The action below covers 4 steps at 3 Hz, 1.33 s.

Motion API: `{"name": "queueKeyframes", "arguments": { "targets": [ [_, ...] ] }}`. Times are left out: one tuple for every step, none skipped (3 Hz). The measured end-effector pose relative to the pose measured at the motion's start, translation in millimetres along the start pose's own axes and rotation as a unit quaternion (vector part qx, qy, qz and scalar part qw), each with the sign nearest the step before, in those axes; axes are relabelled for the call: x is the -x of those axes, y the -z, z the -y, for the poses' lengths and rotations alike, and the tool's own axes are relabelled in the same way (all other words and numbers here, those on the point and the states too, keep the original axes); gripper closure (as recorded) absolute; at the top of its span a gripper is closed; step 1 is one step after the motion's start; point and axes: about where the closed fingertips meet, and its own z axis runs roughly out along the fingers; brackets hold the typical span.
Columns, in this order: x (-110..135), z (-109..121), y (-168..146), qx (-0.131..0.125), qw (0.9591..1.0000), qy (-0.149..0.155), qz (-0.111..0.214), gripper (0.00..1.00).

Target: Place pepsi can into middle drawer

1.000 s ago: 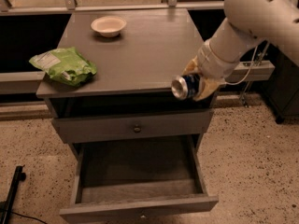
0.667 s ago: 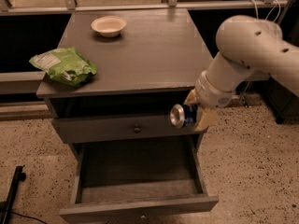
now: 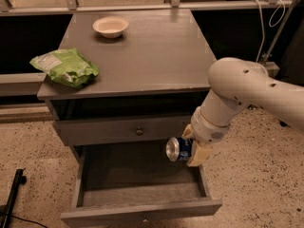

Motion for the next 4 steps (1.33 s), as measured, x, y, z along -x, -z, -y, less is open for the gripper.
{"name": "queueKeyframes", "arguments": {
  "targets": [
    [-4,1,-9,0.008,0.9999,-0.007,0.001,1.00],
    [-25,6,-53,0.003,0.9995,-0.008,0.030,1.00],
    [-47,30,-102,-0.052,0.9940,-0.003,0.096,1.00],
    [-46,61,-132,-0.099,0.9879,0.010,0.119,1.00]
  ]
}}
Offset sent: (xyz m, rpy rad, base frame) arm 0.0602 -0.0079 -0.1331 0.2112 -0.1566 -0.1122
